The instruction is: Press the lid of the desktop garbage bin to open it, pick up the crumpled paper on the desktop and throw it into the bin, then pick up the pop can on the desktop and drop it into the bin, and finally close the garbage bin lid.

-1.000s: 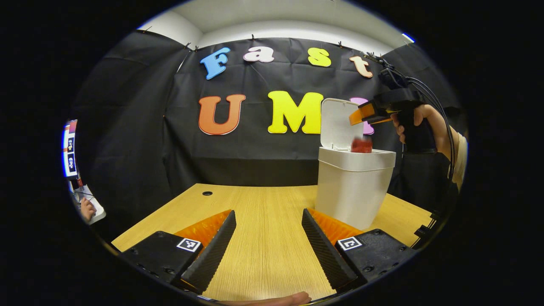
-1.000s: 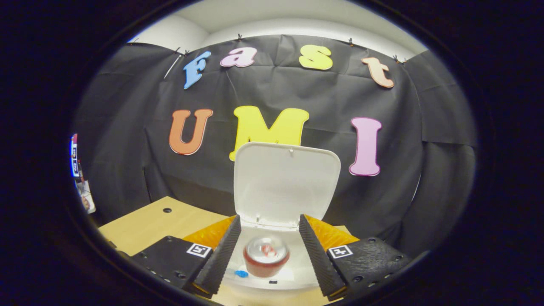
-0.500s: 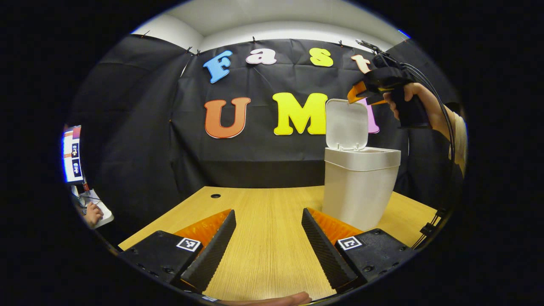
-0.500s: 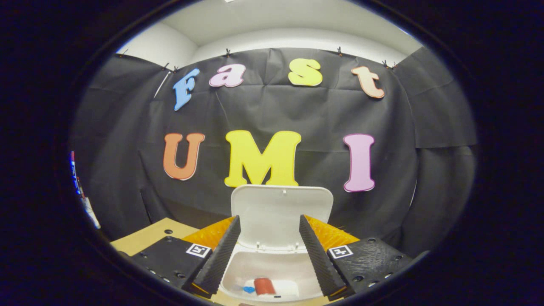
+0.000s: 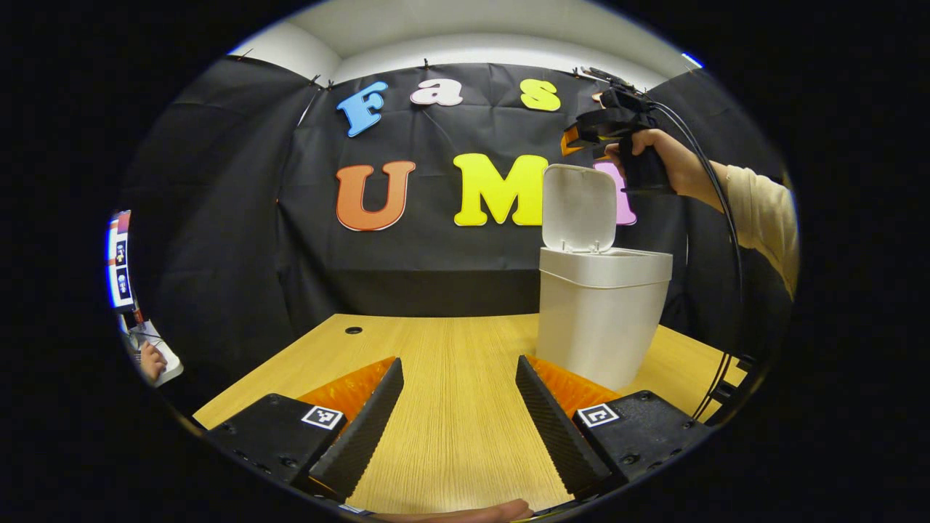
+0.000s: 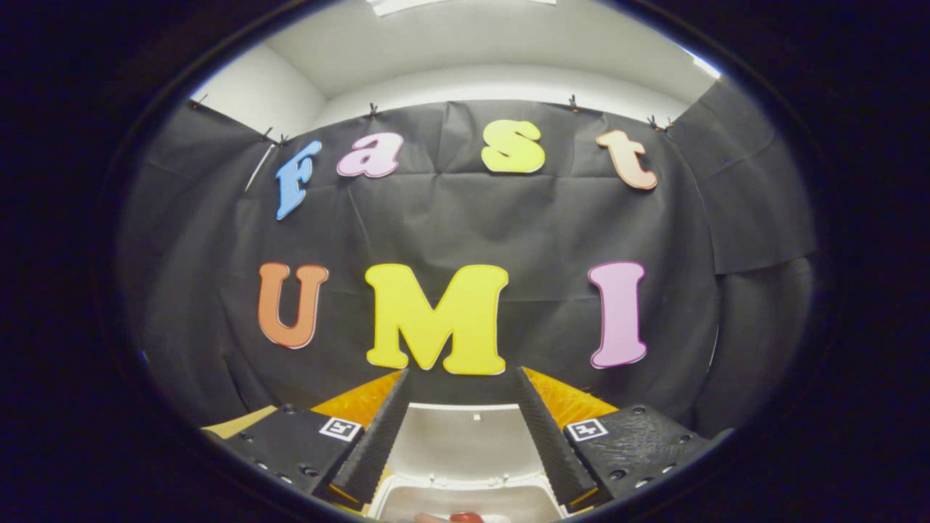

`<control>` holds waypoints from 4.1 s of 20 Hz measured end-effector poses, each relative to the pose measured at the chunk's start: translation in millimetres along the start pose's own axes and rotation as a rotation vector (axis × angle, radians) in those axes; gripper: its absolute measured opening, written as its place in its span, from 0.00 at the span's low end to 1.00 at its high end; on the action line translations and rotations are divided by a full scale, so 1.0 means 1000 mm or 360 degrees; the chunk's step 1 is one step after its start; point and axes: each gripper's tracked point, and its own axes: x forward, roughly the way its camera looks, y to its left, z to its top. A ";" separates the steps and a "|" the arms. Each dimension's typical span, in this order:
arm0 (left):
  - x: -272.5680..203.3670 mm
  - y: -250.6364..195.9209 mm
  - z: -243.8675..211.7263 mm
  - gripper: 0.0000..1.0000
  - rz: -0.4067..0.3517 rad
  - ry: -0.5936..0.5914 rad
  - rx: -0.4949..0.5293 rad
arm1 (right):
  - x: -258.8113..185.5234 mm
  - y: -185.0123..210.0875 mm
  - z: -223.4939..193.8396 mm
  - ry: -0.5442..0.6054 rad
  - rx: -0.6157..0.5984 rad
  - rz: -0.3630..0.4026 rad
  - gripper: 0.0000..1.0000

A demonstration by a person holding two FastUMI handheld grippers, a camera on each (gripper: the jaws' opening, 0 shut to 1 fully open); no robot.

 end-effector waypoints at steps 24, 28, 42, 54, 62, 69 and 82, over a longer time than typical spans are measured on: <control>-0.013 -0.010 0.006 1.00 -0.0021 -0.0068 0.0052 | -0.057 -0.011 -0.124 0.0681 -0.0021 0.0153 0.89; -0.008 -0.015 -0.002 1.00 -0.0043 -0.0019 0.0027 | -0.072 -0.011 -0.165 0.0852 -0.0043 0.0139 0.89; -0.008 -0.012 -0.005 1.00 -0.0010 0.0003 0.0037 | -0.118 -0.009 -0.193 0.0857 -0.0014 0.0132 0.95; -0.013 -0.036 0.022 1.00 0.0016 -0.0069 -0.0023 | -0.130 -0.010 -0.195 0.0744 0.0010 0.0176 0.96; 0.005 -0.053 0.001 0.97 0.0030 -0.0005 -0.0149 | -0.155 -0.012 -0.197 0.0615 -0.0005 0.0103 0.96; 0.001 -0.050 -0.024 0.97 0.0067 0.0115 -0.0037 | -0.156 -0.013 -0.203 0.0498 0.0047 0.0097 0.98; -0.012 -0.047 -0.001 0.97 0.0093 -0.0031 0.0022 | -0.200 -0.017 -0.214 -0.0010 0.0039 0.0113 0.96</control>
